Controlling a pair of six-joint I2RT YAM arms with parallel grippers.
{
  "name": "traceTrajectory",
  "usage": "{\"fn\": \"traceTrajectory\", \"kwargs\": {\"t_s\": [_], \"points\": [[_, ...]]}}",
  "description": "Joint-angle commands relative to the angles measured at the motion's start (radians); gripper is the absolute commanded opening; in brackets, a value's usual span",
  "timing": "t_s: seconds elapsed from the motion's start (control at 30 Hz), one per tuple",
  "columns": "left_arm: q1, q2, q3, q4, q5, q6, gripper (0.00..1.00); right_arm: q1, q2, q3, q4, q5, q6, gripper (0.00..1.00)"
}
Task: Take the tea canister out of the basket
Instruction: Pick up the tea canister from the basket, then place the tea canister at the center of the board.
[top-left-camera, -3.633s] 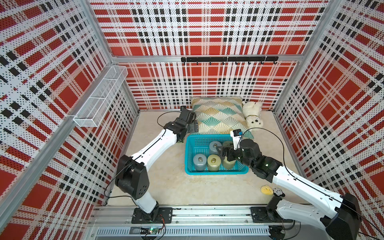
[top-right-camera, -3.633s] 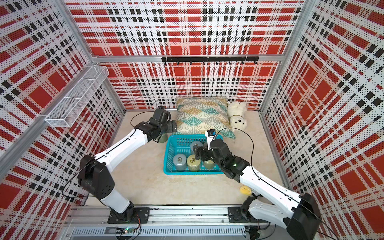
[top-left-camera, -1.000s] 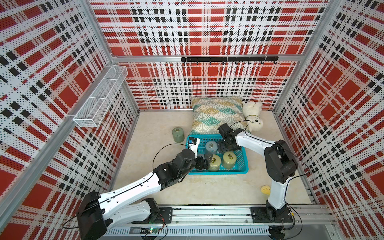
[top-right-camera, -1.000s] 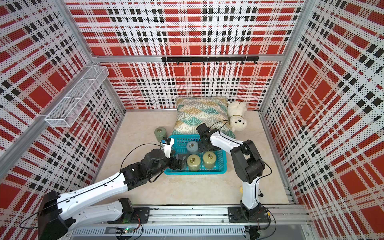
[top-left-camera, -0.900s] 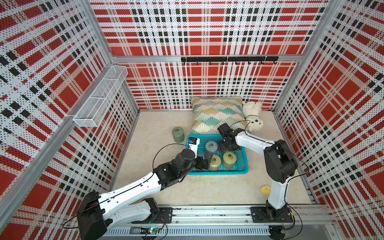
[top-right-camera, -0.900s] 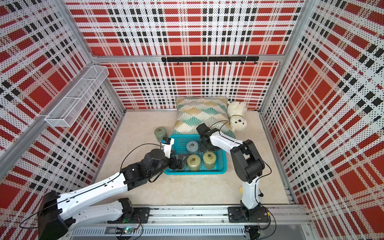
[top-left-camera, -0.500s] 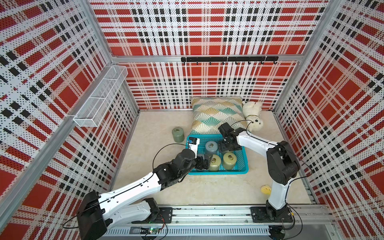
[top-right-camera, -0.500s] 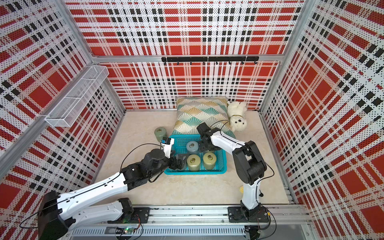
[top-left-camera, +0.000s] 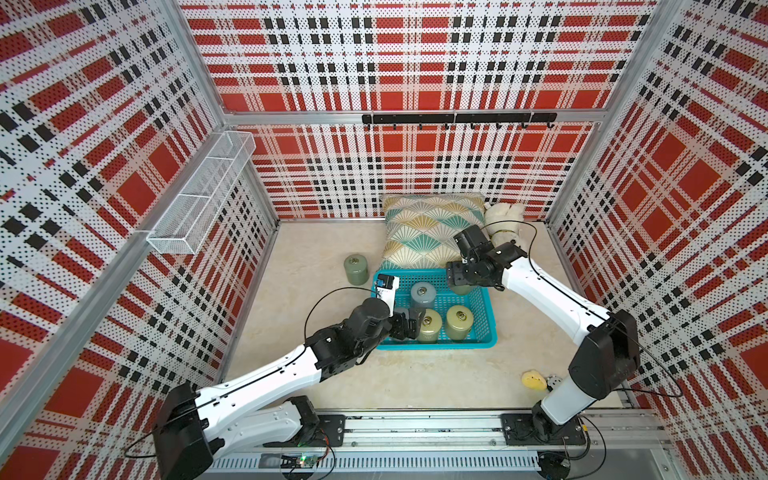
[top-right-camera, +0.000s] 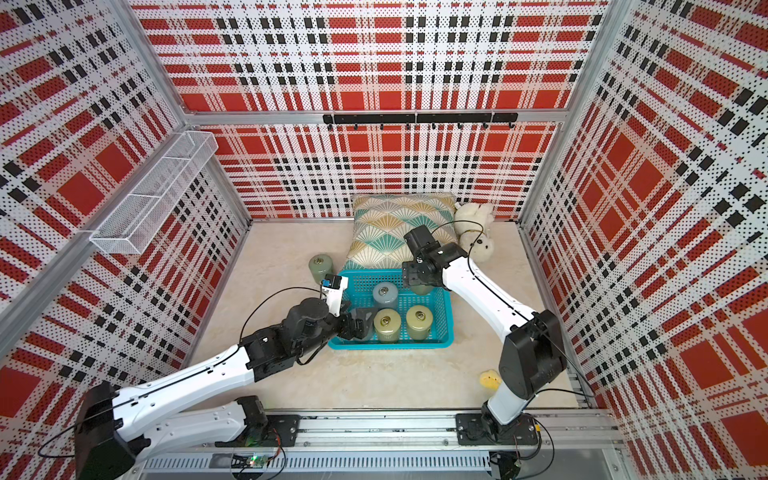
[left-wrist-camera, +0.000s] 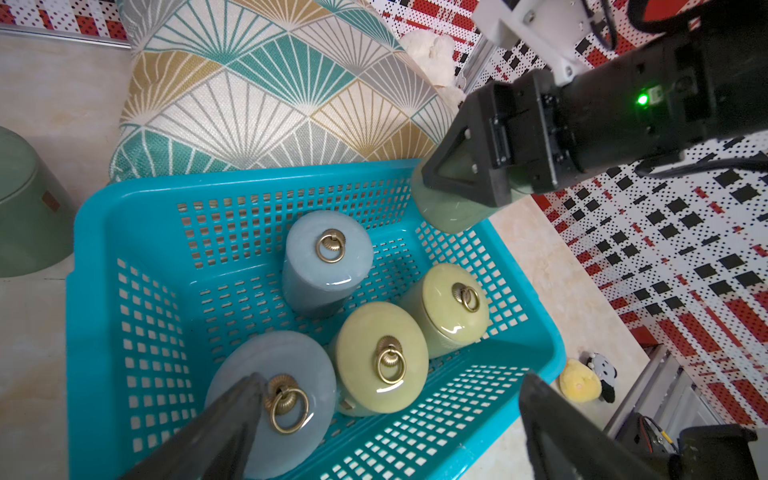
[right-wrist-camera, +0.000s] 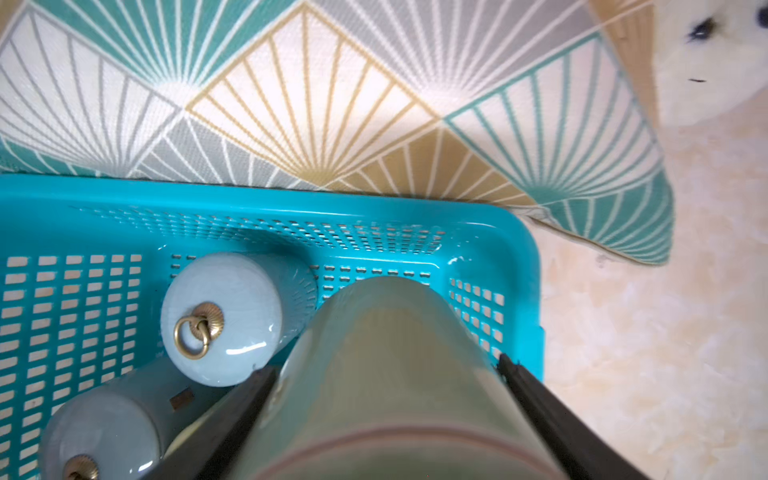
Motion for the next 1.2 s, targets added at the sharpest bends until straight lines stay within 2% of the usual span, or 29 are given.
{"fn": "traceTrajectory", "kwargs": {"t_s": [0.0, 0.23, 0.4, 0.53, 0.73, 1.17], "points": [[-0.014, -0.026, -0.003, 0.020, 0.014, -0.003, 0.99, -0.068, -0.086, 0.001, -0.004, -0.010, 0.010, 0.67], [-0.019, -0.035, -0.007, 0.028, 0.019, -0.006, 0.99, -0.255, -0.157, -0.083, 0.026, -0.017, -0.008, 0.67], [-0.025, -0.048, -0.010, 0.031, 0.025, -0.005, 0.99, -0.414, -0.125, -0.112, 0.053, -0.054, -0.023, 0.68], [-0.030, -0.064, -0.021, 0.037, 0.014, -0.008, 0.99, -0.495, -0.084, -0.108, 0.083, -0.057, -0.022, 0.68], [-0.039, -0.074, -0.026, 0.032, 0.004, -0.007, 0.99, -0.557, 0.023, -0.091, 0.111, -0.053, -0.006, 0.68], [-0.048, -0.064, -0.025, 0.023, -0.011, -0.004, 0.99, -0.576, 0.278, -0.002, 0.143, -0.014, -0.008, 0.68]]}}
